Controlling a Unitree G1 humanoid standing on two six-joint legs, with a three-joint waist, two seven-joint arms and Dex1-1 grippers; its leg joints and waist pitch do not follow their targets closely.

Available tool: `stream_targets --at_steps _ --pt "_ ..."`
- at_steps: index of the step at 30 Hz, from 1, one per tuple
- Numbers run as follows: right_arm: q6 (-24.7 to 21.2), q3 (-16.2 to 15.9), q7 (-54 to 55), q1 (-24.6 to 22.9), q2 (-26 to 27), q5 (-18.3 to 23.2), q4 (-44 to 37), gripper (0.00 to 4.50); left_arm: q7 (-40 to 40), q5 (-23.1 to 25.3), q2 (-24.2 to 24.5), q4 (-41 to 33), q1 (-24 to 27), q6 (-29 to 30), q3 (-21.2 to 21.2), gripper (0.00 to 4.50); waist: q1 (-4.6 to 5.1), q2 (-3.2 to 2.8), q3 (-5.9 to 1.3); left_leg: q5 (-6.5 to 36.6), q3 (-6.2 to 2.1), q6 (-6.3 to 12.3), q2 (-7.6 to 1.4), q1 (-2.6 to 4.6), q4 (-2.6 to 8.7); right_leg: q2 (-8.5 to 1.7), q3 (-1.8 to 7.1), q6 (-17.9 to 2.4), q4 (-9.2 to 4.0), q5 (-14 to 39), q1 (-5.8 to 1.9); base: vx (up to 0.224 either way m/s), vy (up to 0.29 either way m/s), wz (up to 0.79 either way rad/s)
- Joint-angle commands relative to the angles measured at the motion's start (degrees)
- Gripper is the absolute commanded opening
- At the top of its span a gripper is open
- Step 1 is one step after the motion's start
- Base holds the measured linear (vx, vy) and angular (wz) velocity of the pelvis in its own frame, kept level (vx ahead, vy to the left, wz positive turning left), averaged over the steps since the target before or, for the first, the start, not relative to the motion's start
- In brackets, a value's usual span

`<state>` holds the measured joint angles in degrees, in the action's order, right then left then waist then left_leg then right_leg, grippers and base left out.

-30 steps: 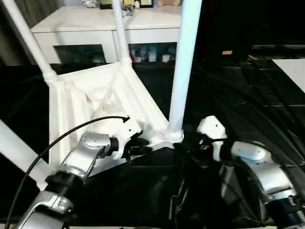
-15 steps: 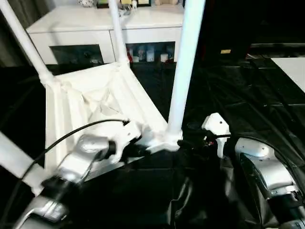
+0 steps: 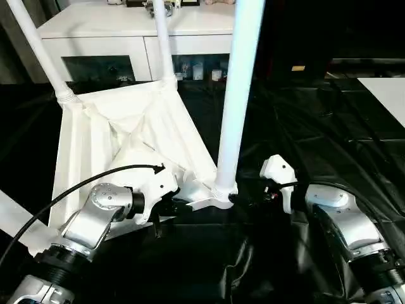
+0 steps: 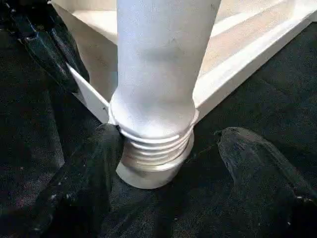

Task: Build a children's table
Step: Rotate table base, then rotate leg to tighten

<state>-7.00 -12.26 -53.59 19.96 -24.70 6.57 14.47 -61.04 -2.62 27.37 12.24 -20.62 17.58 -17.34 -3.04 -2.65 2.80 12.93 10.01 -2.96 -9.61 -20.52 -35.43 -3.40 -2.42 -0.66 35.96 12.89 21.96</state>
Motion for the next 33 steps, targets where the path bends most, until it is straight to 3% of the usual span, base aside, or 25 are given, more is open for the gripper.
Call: stream_targets --at_steps 1,6,7,11,16,22,33 --pt "1.2 -0.7 1.1 2.0 1.7 -0.3 2.5 3.5 -2.9 -0.4 -0.7 0.2 1.4 0.9 -3.6 0.05 -0.03 0.33 -2.88 7.4 -1.42 3.97 -3.66 0.02 4.93 -5.06 2.95 -15.3 -4.4 5.4 -2.37 0.0 0.0 0.0" --pt "1.8 -0.4 1.8 2.6 3.8 0.0 4.3 3.5 -2.7 -0.6 -1.7 0.7 1.2 1.2 -3.6 0.05 0.23 0.14 -2.98 7.7 -1.46 3.32 -3.73 0.14 5.0 -5.02 2.95 -16.3 -4.25 3.8 -2.34 0.0 0.0 0.0" --pt "2.0 -0.5 2.0 2.7 4.1 -0.2 4.5 3.5 -2.7 -0.4 -1.7 0.8 1.1 1.2 -3.8 0.05 0.07 -0.15 -3.09 7.4 -1.4 3.36 -3.75 0.37 4.9 -4.92 2.92 -16.4 -4.2 2.6 -2.24 0.0 0.0 0.0" --pt "3.4 -0.5 2.8 3.6 5.7 -0.6 6.1 3.5 -3.0 -0.4 -1.6 0.9 0.6 1.5 -3.8 0.05 -0.14 -0.32 -3.12 6.7 -1.4 3.62 -3.76 0.19 4.84 -5.06 2.89 -16.8 -3.94 0.4 -2.34 0.0 0.0 0.0" --pt "3.7 -0.1 3.3 4.7 6.2 -1.3 8.5 3.5 -3.1 0.0 -1.5 1.0 0.5 1.4 -3.7 0.05 -0.21 -0.09 -3.11 6.9 -1.42 3.32 -3.73 0.13 4.91 -5.07 2.93 -16.6 -3.89 0.6 -2.52 0.0 0.0 0.0" --pt "3.9 -0.1 2.2 5.0 6.1 -0.9 9.2 2.81 -2.9 -0.1 -1.2 0.9 0.9 1.4 -3.6 0.0 -0.22 0.01 -3.05 7.1 -1.42 3.39 -3.75 0.13 4.96 -5.1 2.95 -16.2 -4.02 2.1 -2.48 0.0 0.0 0.0" --pt "2.9 0.1 4.6 4.6 6.8 -1.7 11.3 2.7 -1.9 -0.6 -1.2 0.6 1.5 2.2 -2.5 0.0 -0.21 0.12 -3.03 6.8 -1.36 3.73 -3.7 0.08 4.93 -5.16 2.97 -16.3 -4.07 2.5 -2.46 0.0 0.0 0.0"
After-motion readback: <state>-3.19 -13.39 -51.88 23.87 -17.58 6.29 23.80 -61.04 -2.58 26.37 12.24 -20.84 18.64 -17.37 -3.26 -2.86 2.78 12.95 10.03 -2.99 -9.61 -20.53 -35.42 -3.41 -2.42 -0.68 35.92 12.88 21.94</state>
